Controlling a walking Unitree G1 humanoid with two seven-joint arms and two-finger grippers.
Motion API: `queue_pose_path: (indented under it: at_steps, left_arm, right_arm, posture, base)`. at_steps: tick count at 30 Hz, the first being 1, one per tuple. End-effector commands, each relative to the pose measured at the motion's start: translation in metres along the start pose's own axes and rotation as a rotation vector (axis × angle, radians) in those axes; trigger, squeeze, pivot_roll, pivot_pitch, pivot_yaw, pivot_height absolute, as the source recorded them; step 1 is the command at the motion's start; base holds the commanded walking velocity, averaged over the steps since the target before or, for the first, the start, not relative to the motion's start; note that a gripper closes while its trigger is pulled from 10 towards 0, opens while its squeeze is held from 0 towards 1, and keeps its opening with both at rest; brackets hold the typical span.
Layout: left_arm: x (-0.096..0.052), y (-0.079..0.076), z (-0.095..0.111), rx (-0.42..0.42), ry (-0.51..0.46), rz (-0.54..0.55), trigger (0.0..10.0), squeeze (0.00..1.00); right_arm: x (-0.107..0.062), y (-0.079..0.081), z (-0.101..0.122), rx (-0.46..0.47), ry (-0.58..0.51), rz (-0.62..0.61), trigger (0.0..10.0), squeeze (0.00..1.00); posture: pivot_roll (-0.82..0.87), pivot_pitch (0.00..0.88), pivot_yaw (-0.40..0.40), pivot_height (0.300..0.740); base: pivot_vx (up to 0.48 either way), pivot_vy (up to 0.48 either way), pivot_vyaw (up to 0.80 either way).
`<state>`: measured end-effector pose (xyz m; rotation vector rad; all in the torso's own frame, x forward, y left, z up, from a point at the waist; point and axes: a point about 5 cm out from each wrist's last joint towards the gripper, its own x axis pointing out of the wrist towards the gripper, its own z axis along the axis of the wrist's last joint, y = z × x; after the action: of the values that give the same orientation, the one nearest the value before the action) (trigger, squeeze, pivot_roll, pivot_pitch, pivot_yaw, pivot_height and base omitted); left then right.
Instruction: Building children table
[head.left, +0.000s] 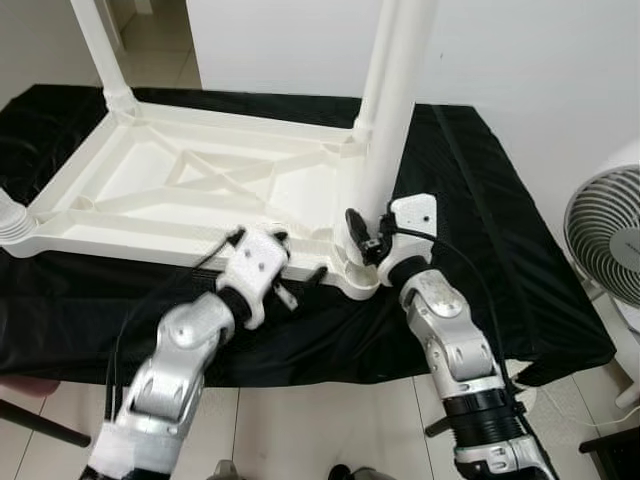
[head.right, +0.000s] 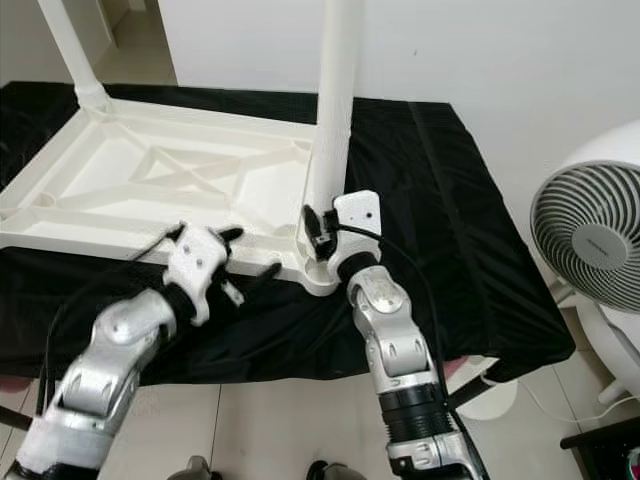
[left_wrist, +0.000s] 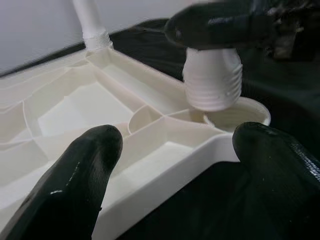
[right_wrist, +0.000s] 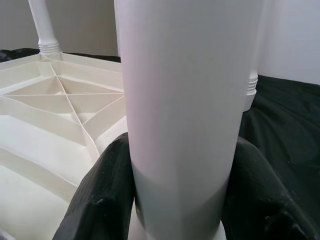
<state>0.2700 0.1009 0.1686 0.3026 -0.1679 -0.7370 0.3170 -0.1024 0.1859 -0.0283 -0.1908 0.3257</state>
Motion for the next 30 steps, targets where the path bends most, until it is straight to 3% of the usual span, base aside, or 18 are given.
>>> queue_pose_path:
  at_steps: [1,8,13,30]
  left_arm:
    - [-0.001,-0.008,0.006,-0.036,-0.033,-0.085,10.0,0.0]
    - [-0.003,-0.01,0.01,-0.114,-0.063,-0.149,10.0,0.0]
    - [-0.002,-0.012,0.008,-0.116,-0.049,-0.17,10.0,0.0]
    - [-0.007,-0.01,0.012,-0.16,-0.041,-0.189,10.0,0.0]
  right_arm:
    - [-0.001,-0.003,0.0,-0.011,-0.002,-0.008,10.0,0.0]
    - [0.0,-0.004,0.0,-0.009,-0.007,-0.008,10.0,0.0]
    - [-0.003,-0.003,-0.003,-0.003,-0.001,-0.007,10.0,0.0]
    - [-0.031,0.014,-0.023,0.02,0.051,0.091,10.0,0.0]
  posture:
    - [0.12,0.082,-0.07,0.74]
    - [0.12,0.083,-0.069,0.74]
    - [0.12,0.085,-0.068,0.74]
    - [0.13,0.102,-0.062,0.74]
  base:
    - [0.0,0.0,0.0]
    - [0.0,0.0,0.0]
    - [0.0,0.0,0.0]
    - [0.0,0.0,0.0]
